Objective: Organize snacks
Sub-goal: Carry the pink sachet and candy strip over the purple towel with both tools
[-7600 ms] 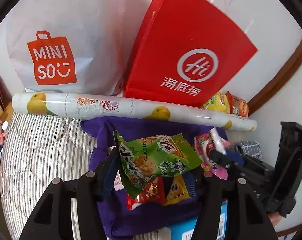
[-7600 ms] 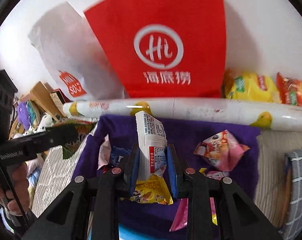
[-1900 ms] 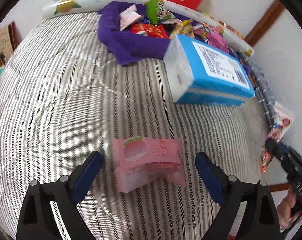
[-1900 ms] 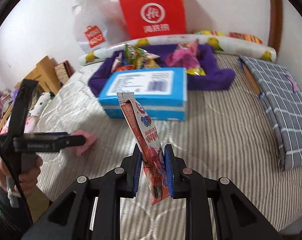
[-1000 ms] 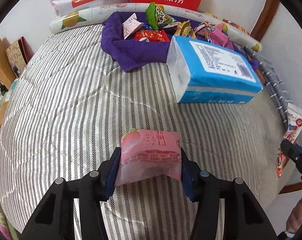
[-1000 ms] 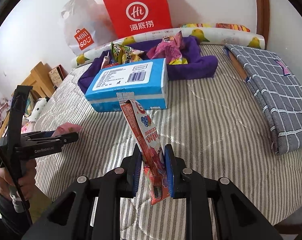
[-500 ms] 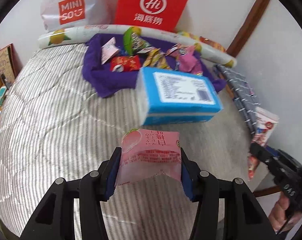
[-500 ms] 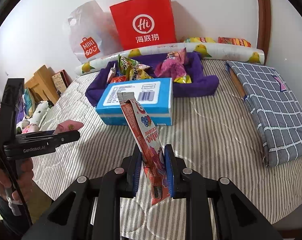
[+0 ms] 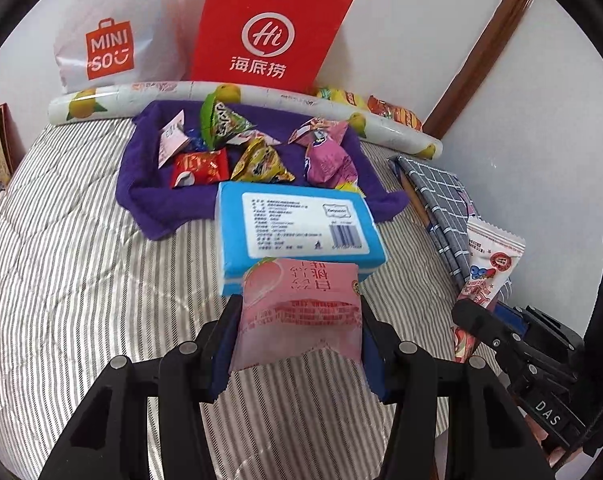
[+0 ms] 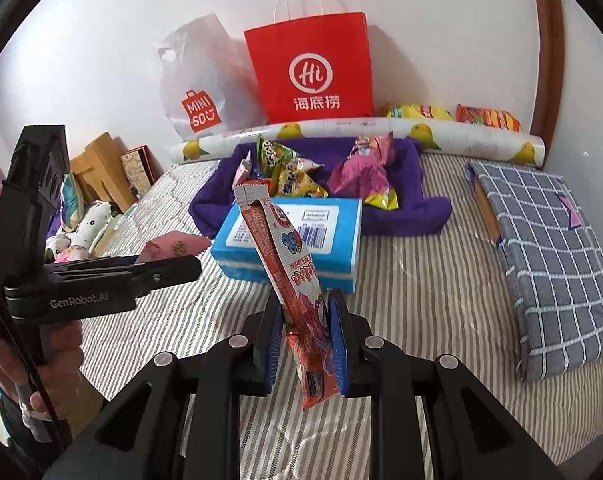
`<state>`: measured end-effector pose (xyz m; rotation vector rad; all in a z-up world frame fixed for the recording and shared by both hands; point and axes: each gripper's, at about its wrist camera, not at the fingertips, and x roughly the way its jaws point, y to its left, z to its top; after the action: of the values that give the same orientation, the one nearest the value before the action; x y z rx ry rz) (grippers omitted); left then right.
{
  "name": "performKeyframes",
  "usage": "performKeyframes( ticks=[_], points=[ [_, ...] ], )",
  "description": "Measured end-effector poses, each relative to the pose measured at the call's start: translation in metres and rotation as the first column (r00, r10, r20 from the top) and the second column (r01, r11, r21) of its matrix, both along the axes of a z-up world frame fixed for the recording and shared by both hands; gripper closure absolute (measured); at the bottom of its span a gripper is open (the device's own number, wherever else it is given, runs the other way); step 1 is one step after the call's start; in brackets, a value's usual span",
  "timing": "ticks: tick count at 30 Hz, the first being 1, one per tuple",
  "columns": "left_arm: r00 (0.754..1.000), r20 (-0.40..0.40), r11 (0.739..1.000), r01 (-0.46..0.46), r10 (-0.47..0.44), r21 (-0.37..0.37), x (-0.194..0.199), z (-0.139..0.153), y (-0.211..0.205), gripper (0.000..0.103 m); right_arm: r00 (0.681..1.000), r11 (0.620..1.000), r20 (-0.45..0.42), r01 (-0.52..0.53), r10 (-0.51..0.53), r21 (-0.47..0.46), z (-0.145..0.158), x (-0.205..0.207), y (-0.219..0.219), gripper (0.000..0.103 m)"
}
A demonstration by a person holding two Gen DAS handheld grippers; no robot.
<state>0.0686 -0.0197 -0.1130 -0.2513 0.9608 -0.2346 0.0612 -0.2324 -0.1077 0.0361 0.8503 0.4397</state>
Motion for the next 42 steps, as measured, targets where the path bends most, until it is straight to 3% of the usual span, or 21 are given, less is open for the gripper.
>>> performKeyframes(
  ticks=[13, 26, 42],
  points=[
    [1.0, 0.022, 1.0, -0.004, 0.004, 0.02, 0.01, 0.011, -0.018, 0.052, 1.0, 1.0, 0.006, -0.002, 0.002, 0.022, 0.01, 0.016, -0.013, 0.081],
    [0.999, 0.034, 1.0, 0.013, -0.014, 0.026, 0.029, 0.03, -0.005, 0.052, 0.999, 0.998, 0.023, 0.03, -0.032, 0.063, 0.029, 0.035, -0.01, 0.081],
    [0.997, 0.071, 0.999, 0.001, -0.005, 0.054, 0.114, 0.059, 0.036, 0.052, 0.999, 0.994, 0.022, 0.033, -0.035, 0.101, 0.058, 0.138, 0.022, 0.081]
  ],
)
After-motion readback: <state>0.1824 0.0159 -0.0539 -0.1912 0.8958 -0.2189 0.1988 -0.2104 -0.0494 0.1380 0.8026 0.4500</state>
